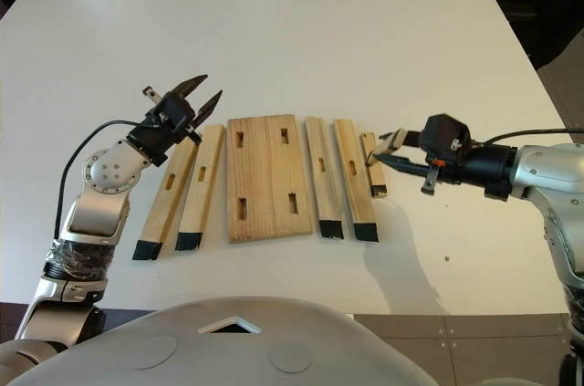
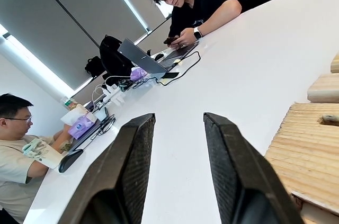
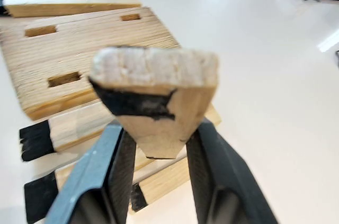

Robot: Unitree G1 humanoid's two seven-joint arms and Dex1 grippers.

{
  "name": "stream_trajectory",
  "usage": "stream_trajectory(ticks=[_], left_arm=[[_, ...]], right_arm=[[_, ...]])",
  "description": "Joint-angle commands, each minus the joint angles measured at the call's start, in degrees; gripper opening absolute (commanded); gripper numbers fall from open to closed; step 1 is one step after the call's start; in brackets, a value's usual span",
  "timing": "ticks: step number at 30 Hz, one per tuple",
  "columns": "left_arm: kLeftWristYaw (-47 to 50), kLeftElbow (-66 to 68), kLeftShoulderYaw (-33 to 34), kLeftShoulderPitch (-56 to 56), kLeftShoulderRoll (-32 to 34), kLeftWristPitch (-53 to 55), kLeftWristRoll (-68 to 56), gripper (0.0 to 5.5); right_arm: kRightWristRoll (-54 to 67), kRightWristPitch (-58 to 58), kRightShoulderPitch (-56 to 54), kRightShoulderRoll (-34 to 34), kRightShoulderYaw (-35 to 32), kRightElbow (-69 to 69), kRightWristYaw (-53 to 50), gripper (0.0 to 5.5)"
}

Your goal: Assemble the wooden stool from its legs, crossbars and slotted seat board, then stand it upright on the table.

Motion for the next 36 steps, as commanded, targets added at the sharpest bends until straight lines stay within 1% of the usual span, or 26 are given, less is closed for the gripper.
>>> stream_trajectory(ticks=[1,6,19,24,36], left_arm=[[0.99,-0.11,-0.69,-0.84,-0.3,-0.76,1.52,1.69],[0.98,-0.04,-1.22,-1.19,-0.34,-1.22,1.83,1.69],[-0.23,-0.44,-2.11,-1.38,0.49,-1.74,1.57,1.69],[-0.6,-0.47,-2.28,-1.6,0.78,-1.8,1.43,1.69],[-1.66,-0.43,-2.58,-2.17,1.17,-2.23,1.33,1.69]], right_arm=[[-1.71,-3.22,-1.01,-0.89,2.36,0.66,2.69,1.28],[-3.98,-5.9,-4.17,0.76,5.96,3.78,2.63,1.28],[-9.94,-14.94,-4.6,3.68,9.77,11.07,1.65,1.28],[-10.25,-15.66,-6.27,4.53,10.59,11.18,0.59,1.28],[-9.91,-15.92,-5.51,5.77,11.22,9.54,-0.09,1.28]])
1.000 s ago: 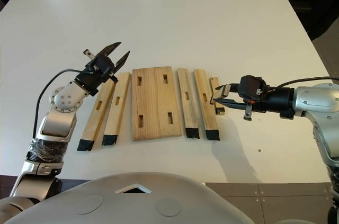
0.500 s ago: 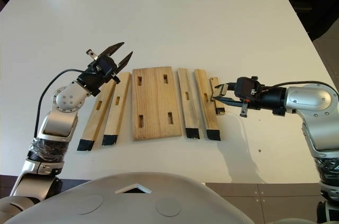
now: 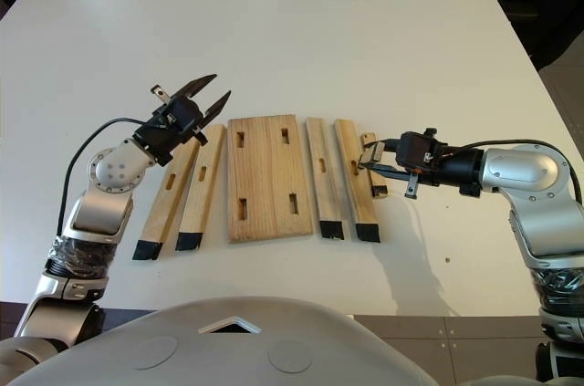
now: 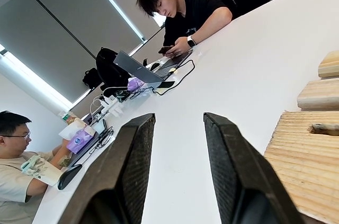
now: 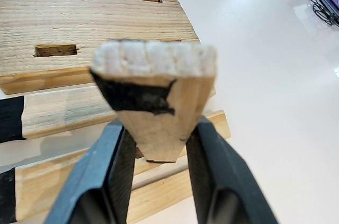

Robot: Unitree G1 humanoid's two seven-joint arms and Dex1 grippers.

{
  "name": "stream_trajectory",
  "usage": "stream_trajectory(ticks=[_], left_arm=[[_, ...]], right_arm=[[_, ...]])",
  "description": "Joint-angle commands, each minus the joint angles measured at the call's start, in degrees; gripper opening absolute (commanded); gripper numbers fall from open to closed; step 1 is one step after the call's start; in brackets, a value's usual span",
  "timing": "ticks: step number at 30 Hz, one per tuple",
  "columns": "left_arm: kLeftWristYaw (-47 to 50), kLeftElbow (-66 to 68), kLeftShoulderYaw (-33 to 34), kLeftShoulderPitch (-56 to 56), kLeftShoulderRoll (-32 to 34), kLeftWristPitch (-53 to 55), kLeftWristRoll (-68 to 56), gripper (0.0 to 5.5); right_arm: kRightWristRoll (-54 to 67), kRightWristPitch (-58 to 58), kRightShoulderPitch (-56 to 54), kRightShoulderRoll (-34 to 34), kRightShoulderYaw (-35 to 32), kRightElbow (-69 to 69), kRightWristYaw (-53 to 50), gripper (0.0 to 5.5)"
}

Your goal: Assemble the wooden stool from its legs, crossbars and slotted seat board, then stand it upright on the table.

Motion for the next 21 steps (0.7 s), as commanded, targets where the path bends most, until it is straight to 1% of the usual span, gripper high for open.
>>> stream_trajectory(ticks=[1,6,12,17,21], left_arm=[[-0.91,-0.24,-0.49,-0.98,0.67,-0.19,0.42,1.69],[-1.28,0.18,-0.5,-1.62,0.85,-0.42,0.35,1.69],[-1.43,0.5,-0.47,-1.9,0.91,-0.57,0.37,1.69],[-1.26,0.45,-0.45,-1.82,0.89,-0.54,0.5,1.69],[-1.18,0.3,-0.63,-1.48,0.84,-0.46,0.72,1.69]], right_arm=[[-0.19,-0.17,-0.03,0.96,1.07,-0.93,-0.24,1.28],[-0.86,-0.92,0.32,1.15,1.48,-0.57,-0.31,1.28],[-0.84,-1.23,2.55,-0.54,1.34,0.49,1.95,1.28],[1.98,1.29,4.31,-1.61,0.74,1.09,4.17,1.28],[3.73,3.21,3.27,-0.56,0.18,4.97,4.03,1.28]])
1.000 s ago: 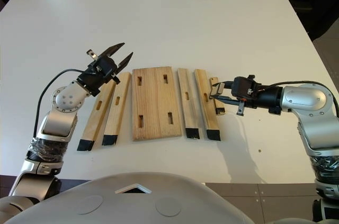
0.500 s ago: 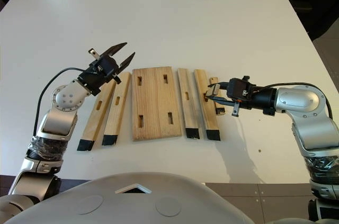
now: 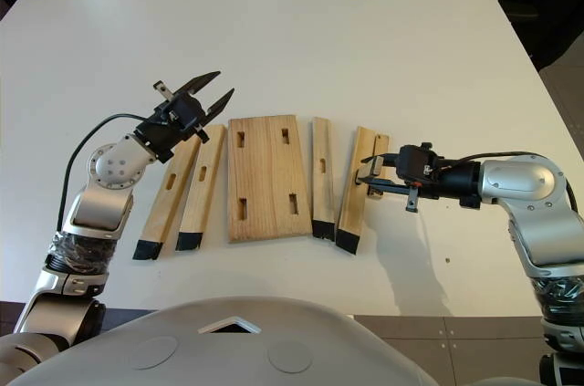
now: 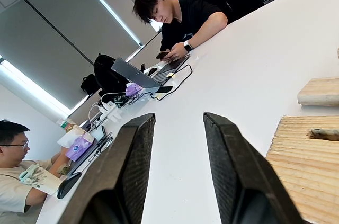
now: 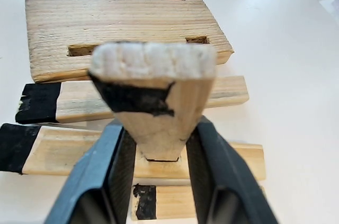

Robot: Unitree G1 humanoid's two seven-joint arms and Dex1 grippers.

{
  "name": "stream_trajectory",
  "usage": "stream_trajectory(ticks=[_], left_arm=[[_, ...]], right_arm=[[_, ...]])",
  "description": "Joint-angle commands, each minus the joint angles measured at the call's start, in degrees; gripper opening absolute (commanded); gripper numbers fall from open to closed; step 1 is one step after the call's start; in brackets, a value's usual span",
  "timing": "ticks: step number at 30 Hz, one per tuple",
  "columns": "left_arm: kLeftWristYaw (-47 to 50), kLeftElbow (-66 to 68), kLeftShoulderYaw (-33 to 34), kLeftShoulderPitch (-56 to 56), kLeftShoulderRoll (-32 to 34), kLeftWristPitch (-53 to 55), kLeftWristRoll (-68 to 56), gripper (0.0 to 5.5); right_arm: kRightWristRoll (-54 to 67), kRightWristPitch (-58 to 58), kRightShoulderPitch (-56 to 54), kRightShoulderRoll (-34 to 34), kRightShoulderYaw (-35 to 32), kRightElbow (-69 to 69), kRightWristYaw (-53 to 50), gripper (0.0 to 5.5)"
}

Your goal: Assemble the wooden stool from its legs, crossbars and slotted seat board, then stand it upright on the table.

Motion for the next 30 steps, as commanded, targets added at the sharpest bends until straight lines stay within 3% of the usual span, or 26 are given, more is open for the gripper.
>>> stream_trajectory(ticks=[1,14,30], left_arm=[[-0.23,-0.03,-0.28,-0.14,0.57,-0.08,0.74,1.69],[-1.55,1.77,-1.35,-1.66,1.27,-0.77,0.81,1.69],[-3.35,1.86,-3.08,-1.85,1.29,-0.72,0.55,1.69]], right_arm=[[0.48,2.84,-0.07,0.22,0.23,5.12,0.68,1.28],[-2.87,0.1,-6.89,3.56,7.31,18.11,0.59,1.28],[-3.68,3.5,-17.58,5.34,14.75,30.86,7.63,1.28]])
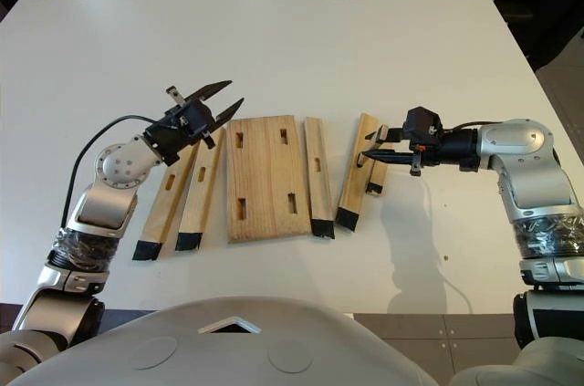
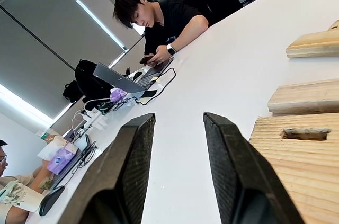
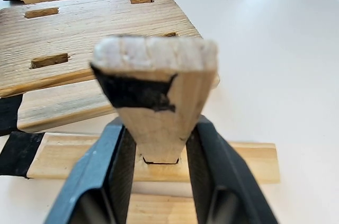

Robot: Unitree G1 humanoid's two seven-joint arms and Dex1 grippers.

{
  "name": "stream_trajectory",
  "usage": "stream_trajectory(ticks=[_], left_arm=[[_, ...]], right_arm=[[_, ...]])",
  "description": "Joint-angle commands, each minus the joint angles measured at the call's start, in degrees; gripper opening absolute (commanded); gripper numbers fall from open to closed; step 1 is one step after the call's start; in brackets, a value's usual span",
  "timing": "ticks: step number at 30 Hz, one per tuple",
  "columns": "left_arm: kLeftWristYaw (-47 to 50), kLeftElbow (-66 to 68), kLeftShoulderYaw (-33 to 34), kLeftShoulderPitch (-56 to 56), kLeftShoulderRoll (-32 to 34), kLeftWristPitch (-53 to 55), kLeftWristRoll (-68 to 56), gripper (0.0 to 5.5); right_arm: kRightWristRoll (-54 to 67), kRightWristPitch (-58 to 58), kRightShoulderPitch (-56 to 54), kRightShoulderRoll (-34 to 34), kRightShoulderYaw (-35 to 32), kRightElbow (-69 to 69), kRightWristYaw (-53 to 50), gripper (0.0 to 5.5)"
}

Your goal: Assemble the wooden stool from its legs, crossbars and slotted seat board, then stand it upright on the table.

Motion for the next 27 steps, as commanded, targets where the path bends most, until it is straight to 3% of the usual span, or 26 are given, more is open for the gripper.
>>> stream_trajectory(ticks=[1,23,24,27], left_arm=[[-0.94,0.08,-0.46,-0.84,0.58,0.3,0.5,1.69],[-1.64,0.76,-0.38,-1.76,0.69,-0.14,0.57,1.69],[-1.64,0.77,-0.39,-1.79,0.69,-0.19,0.58,1.69],[-1.55,0.74,-0.4,-1.76,0.66,-0.27,0.64,1.69]], right_arm=[[-5.53,3.91,1.94,2.75,5.46,6.8,-0.18,1.28],[-4.09,2.3,8.74,3.82,5.28,5.04,-3.87,1.28],[-4.16,2.05,8.38,4.2,5.03,5.61,-4.59,1.64],[-3.94,1.98,7.66,5.01,4.01,6.08,-5.54,2.01]])
